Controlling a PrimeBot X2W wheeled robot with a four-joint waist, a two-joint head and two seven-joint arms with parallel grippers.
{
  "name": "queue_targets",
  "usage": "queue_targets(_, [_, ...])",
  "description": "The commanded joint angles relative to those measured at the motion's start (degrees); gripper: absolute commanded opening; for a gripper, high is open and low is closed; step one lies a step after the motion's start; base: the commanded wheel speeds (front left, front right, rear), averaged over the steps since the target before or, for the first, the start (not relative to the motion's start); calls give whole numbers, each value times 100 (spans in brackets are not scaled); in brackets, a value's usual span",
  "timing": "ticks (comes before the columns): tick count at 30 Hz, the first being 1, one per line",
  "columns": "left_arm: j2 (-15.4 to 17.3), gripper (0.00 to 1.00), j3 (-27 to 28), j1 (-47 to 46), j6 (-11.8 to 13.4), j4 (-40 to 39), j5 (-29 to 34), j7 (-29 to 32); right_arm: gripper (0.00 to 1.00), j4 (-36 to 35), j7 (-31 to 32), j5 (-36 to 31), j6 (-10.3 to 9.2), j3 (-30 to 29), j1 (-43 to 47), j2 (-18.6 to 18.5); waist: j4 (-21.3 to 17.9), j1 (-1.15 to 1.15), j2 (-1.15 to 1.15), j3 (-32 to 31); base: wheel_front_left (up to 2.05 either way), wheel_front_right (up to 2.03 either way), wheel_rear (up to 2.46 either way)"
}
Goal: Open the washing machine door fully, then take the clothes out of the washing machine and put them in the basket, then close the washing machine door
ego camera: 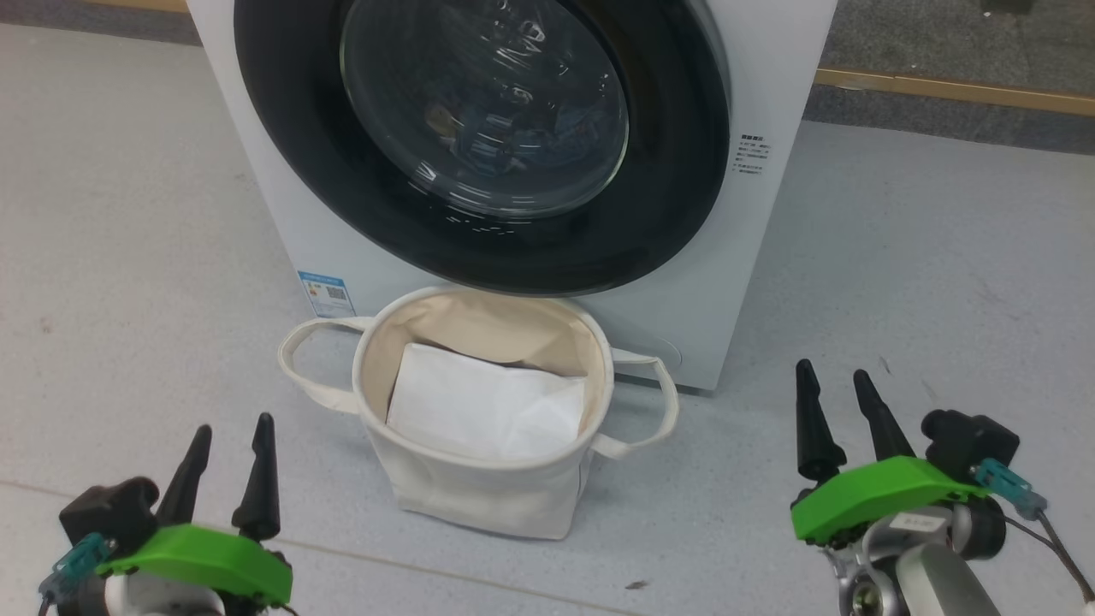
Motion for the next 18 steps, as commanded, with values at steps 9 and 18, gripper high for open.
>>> queue_targets(9, [330, 100, 171, -386, 74, -302, 577, -233, 100, -220, -222, -909, 25, 272, -502, -40, 2, 0, 0, -19, 0, 0, 0])
queue_targets(18, [465, 100, 138, -395, 85, -399, 1099, -384, 100, -274, -373, -1625, 27, 345, -601, -45, 9, 0, 0, -47, 0, 0, 0])
